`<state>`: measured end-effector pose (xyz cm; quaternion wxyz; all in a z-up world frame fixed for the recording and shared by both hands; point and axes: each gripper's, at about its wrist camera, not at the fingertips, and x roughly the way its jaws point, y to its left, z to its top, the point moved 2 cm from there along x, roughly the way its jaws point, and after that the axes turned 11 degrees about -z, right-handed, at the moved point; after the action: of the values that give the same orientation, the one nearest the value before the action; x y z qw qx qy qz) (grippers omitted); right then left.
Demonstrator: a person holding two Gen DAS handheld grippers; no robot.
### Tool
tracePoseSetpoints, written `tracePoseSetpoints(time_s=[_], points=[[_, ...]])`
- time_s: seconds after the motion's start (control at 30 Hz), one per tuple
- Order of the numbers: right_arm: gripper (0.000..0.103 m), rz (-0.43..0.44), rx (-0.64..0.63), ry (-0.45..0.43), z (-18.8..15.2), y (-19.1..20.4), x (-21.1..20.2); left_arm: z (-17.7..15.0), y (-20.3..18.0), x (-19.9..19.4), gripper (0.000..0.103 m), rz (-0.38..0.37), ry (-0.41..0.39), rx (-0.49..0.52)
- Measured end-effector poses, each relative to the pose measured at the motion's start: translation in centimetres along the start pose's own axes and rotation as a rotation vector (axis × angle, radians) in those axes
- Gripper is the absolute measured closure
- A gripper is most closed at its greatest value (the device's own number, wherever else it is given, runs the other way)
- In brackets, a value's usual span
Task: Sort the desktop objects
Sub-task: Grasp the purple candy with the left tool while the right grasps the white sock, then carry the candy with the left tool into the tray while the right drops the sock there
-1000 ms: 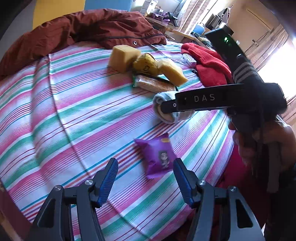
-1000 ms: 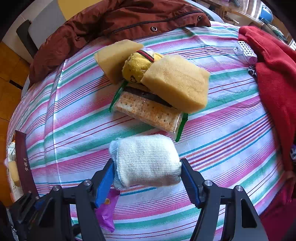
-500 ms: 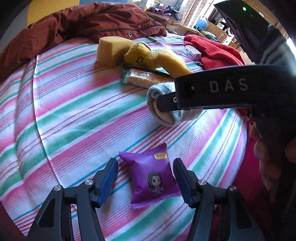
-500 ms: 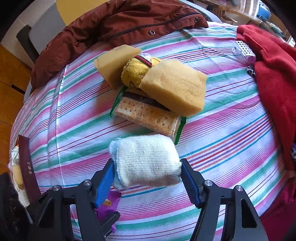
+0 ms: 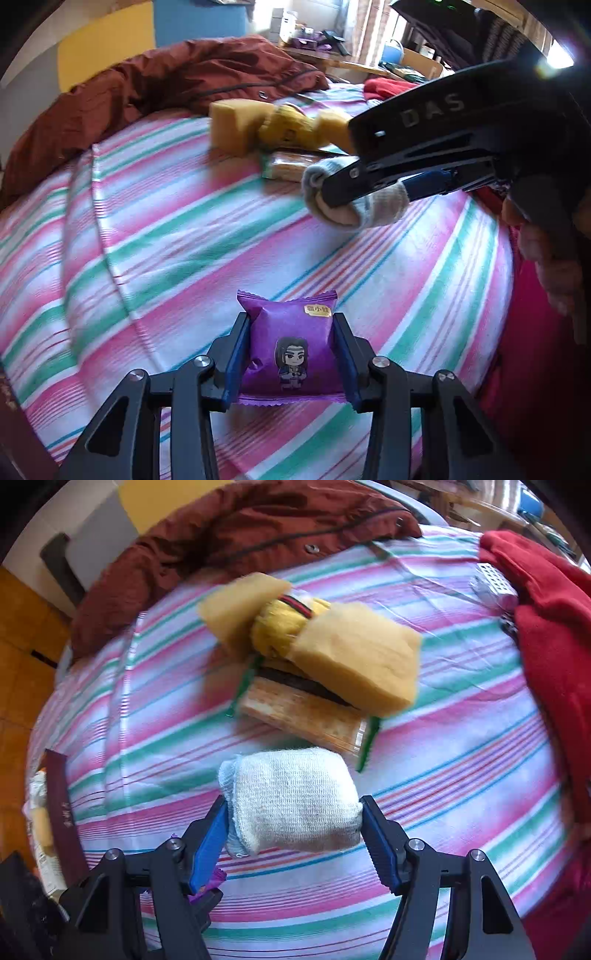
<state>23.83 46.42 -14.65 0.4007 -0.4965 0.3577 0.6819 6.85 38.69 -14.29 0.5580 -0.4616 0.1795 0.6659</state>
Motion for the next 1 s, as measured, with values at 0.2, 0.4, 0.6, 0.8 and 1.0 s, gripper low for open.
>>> tracePoseSetpoints(time_s=[0.2,0.4,0.6,0.8,1.0], points=[[0.034,0.045,-0.032,-0.028,-0.1,1.0,-0.7,-0.5,1.8,-3.2,0.06,0.049,-0.058,-0.043],[0.034,0.092,-0.092,-0.098,-0.2,2.6,-2.1,-1.0,2.4,-7.2,0.06,0.115,-0.148,-0.051],[0.034,0.13,-0.146,-0.163,-0.6,4.0,-3.7,-1.0,3.5,-11.9,0.059,0.187,-0.244,-0.074],[0.034,0.141,-0.193,-0.181,-1.3,5.5,-4.1,-2.2,5.7,-15.7,0.059,0.245,-0.301,-0.122],[0.034,0.137,-0.224,-0.197,-1.6,6.3,-4.2,-4.1,7.7,-18.9,0.059,0.295,-0.347,-0.184]])
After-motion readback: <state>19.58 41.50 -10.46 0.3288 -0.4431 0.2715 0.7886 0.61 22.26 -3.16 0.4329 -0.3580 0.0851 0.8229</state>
